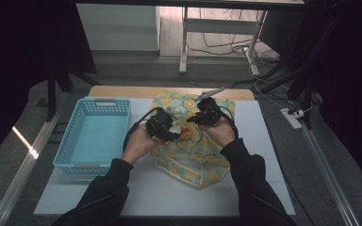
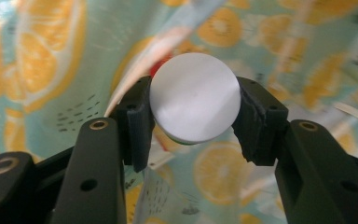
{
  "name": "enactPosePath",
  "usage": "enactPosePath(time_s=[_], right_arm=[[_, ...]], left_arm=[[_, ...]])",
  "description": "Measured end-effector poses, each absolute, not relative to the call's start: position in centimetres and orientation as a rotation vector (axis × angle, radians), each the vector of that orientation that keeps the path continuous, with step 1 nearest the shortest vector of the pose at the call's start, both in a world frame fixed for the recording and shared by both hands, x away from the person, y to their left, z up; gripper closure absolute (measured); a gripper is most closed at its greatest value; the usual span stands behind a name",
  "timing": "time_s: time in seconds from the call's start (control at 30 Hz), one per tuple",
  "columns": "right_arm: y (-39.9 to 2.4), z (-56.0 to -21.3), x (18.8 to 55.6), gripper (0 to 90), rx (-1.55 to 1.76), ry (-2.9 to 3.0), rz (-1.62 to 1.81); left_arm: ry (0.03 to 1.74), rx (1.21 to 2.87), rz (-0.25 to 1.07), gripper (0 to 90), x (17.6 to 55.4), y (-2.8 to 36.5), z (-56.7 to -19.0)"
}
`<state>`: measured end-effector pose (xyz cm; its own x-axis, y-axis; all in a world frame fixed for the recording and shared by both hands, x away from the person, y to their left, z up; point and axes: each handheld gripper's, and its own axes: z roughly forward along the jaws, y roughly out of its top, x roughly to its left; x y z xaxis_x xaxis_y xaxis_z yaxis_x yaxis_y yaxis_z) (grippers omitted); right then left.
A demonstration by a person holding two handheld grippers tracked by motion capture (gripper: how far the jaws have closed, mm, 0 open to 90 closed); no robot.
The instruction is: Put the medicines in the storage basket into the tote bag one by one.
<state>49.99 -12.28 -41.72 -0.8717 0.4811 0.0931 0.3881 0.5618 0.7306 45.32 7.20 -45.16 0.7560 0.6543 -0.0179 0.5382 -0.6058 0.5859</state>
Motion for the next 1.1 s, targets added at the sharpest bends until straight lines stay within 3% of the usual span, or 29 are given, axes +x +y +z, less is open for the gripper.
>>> enactPosePath(time_s=[0.97, 1.1], right_arm=[[-9.8, -43.4, 49.8, 89.0, 0.736, 2.709, 1.176], [-9.5, -43.6, 49.7, 89.0, 0.728, 2.714, 1.171]], left_arm=[[1.121, 2.317, 0.47, 50.6, 48.9, 8.8, -47.6], [1.133, 2.306, 0.45, 50.5, 49.1, 9.1, -47.8]])
